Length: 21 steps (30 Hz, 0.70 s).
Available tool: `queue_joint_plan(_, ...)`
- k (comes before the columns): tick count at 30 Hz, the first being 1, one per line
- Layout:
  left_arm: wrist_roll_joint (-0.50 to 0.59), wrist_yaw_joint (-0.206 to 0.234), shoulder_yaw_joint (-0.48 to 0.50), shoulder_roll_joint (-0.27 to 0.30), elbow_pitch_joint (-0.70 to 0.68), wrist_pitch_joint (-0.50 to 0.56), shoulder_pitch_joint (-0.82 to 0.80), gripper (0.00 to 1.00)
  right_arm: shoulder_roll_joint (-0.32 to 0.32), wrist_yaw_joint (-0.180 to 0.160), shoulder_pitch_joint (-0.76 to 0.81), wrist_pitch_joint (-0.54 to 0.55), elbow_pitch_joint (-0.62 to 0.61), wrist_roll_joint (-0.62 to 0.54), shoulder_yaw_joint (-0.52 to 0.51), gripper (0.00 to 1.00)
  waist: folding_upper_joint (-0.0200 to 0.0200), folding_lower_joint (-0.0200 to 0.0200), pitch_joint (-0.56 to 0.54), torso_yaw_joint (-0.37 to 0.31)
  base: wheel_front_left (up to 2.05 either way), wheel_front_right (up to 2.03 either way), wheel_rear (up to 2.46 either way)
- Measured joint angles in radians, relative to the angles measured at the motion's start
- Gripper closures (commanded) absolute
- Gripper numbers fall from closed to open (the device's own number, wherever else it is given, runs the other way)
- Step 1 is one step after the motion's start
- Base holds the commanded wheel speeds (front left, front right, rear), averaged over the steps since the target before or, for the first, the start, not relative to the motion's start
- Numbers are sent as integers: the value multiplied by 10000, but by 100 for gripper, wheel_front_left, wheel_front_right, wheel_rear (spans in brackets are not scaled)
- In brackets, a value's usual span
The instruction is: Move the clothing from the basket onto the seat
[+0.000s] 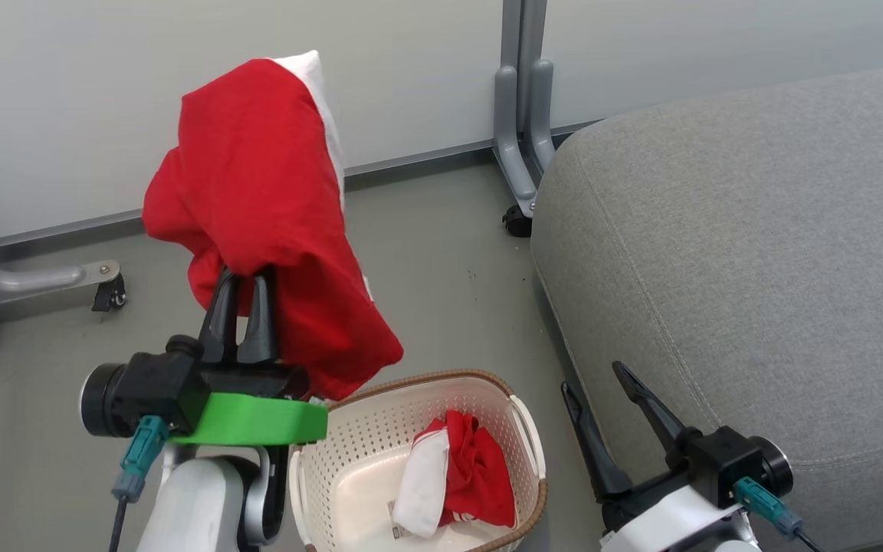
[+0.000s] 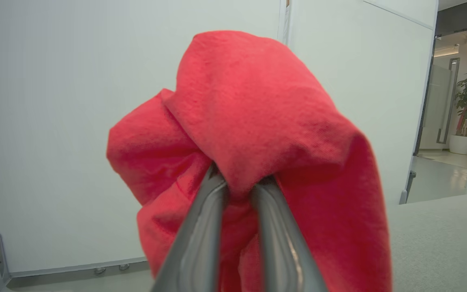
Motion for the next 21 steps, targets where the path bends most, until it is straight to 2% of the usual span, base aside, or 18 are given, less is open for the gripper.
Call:
queue_joint_plan(5,-65,-474,-31,-77,-326,0,182,100,19,0,34,0,-211,46,-33,0,0,0,-21,9,0,0,0)
queue_joint_plan(7,-424,-512,-184,-82,-499,0,196,100,25,0,35,0,-247,48,-36,0,0,0,5,12,0,0,0)
queue_joint_plan(13,-616,-616,-915,-94,-805,0,180,100,44,0,36,0,-322,48,-169,0,0,0,63,3,0,0,0)
queue_joint_plan(18,-790,-1007,-1588,-96,-915,0,171,100,19,0,94,0,-272,-4,-293,0,0,0,13,-17,0,0,0)
queue_joint_plan(21,-796,-1091,-1825,-98,-1022,0,105,100,-10,0,144,0,-228,-6,-376,0,0,0,-37,-8,0,0,0)
